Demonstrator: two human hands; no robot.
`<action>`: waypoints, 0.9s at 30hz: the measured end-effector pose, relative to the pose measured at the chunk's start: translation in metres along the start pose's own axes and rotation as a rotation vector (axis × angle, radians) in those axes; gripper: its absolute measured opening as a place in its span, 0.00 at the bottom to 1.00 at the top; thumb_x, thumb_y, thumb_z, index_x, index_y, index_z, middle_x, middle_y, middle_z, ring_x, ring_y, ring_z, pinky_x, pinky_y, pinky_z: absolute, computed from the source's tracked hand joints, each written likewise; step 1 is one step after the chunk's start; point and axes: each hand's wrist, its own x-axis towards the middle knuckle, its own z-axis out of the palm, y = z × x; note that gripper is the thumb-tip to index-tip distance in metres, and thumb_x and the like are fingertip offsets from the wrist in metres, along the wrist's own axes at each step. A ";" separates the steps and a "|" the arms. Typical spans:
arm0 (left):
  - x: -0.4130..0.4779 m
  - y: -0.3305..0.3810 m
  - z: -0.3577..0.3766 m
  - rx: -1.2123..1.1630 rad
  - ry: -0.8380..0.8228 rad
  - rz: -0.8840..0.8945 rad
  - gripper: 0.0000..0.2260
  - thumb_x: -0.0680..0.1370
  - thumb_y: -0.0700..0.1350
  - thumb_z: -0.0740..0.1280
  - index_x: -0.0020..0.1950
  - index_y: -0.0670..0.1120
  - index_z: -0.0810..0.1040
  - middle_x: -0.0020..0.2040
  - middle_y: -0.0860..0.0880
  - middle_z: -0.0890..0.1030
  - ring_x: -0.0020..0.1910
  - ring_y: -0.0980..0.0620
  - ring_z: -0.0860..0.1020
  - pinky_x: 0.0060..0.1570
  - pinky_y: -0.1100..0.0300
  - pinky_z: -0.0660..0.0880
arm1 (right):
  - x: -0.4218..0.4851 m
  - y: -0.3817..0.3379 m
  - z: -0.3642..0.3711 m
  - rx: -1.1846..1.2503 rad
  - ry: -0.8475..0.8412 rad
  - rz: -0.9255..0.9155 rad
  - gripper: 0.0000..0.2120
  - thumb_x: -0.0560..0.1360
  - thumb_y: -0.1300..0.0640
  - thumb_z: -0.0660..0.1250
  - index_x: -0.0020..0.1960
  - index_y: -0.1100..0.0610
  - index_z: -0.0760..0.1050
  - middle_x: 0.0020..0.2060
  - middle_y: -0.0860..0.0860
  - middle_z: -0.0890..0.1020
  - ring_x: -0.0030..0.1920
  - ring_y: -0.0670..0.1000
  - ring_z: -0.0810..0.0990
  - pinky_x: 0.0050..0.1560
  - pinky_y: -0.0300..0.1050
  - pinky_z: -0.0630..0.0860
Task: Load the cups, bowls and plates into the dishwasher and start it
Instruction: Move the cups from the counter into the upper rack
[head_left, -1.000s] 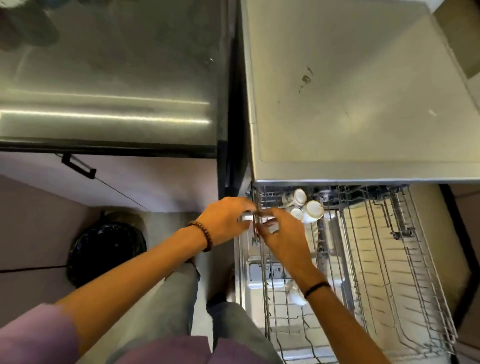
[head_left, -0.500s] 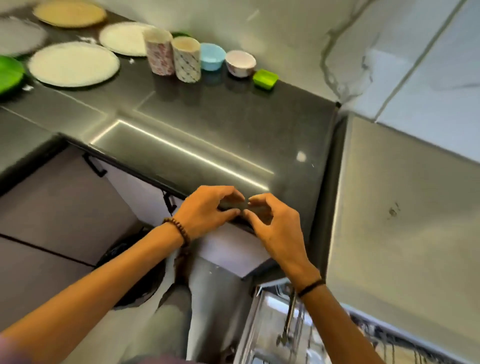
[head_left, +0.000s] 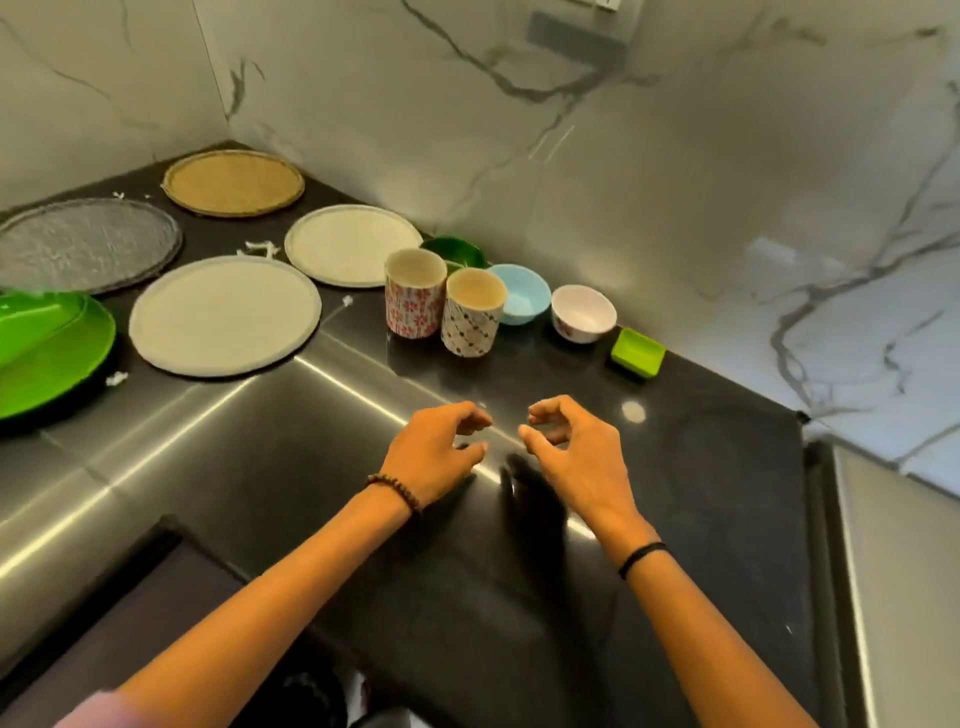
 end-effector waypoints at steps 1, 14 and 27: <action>0.016 -0.006 -0.008 0.004 0.011 -0.029 0.15 0.73 0.43 0.72 0.60 0.48 0.78 0.57 0.51 0.81 0.56 0.56 0.79 0.57 0.60 0.76 | 0.019 -0.004 0.006 0.011 -0.002 0.026 0.09 0.74 0.53 0.73 0.53 0.51 0.79 0.46 0.43 0.83 0.44 0.41 0.82 0.48 0.42 0.81; 0.124 -0.031 -0.007 -0.050 0.250 -0.206 0.34 0.70 0.45 0.74 0.71 0.46 0.60 0.67 0.45 0.70 0.66 0.45 0.71 0.59 0.50 0.74 | 0.154 -0.014 0.070 0.416 -0.147 0.248 0.33 0.66 0.54 0.80 0.67 0.49 0.71 0.63 0.45 0.79 0.63 0.44 0.77 0.66 0.49 0.75; 0.121 -0.014 -0.001 -0.139 0.294 -0.218 0.34 0.66 0.61 0.75 0.64 0.49 0.64 0.62 0.49 0.73 0.57 0.49 0.75 0.46 0.57 0.71 | 0.121 -0.018 0.060 0.511 -0.133 0.318 0.35 0.63 0.46 0.81 0.67 0.48 0.71 0.61 0.42 0.78 0.60 0.39 0.76 0.52 0.33 0.75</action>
